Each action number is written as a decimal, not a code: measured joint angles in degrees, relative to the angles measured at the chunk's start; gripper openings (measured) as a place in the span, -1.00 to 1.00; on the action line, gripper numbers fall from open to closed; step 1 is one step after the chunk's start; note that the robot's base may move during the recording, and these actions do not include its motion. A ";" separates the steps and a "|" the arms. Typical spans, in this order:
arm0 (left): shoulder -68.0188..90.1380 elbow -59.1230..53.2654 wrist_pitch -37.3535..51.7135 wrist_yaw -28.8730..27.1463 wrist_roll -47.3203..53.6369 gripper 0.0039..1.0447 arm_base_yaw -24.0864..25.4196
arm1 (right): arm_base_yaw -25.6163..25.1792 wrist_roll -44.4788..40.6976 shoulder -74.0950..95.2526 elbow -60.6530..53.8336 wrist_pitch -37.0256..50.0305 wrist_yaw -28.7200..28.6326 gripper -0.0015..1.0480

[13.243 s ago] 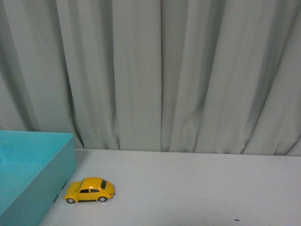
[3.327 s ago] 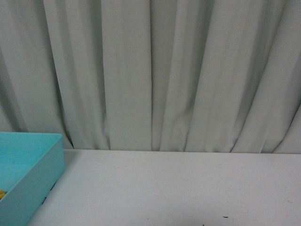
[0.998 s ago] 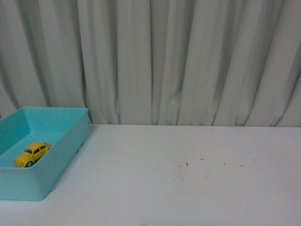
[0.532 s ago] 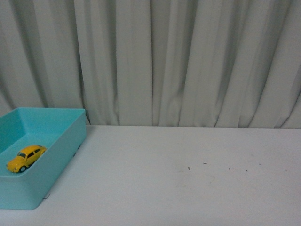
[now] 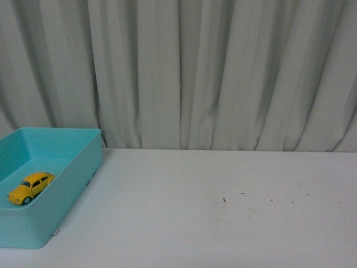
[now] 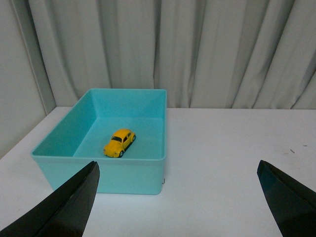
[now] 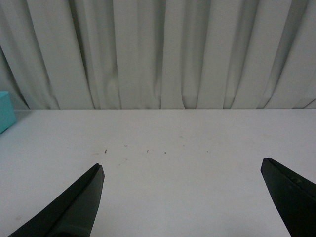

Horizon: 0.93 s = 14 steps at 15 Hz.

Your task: Wind up and store yellow beetle toy

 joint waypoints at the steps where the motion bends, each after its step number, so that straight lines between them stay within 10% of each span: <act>1: 0.00 0.00 0.00 0.00 0.00 0.88 0.00 | 0.00 0.00 0.00 0.00 0.00 0.00 0.87; 14: 0.00 0.00 0.11 0.00 0.00 0.88 0.00 | 0.00 0.00 0.00 0.00 0.11 0.00 0.87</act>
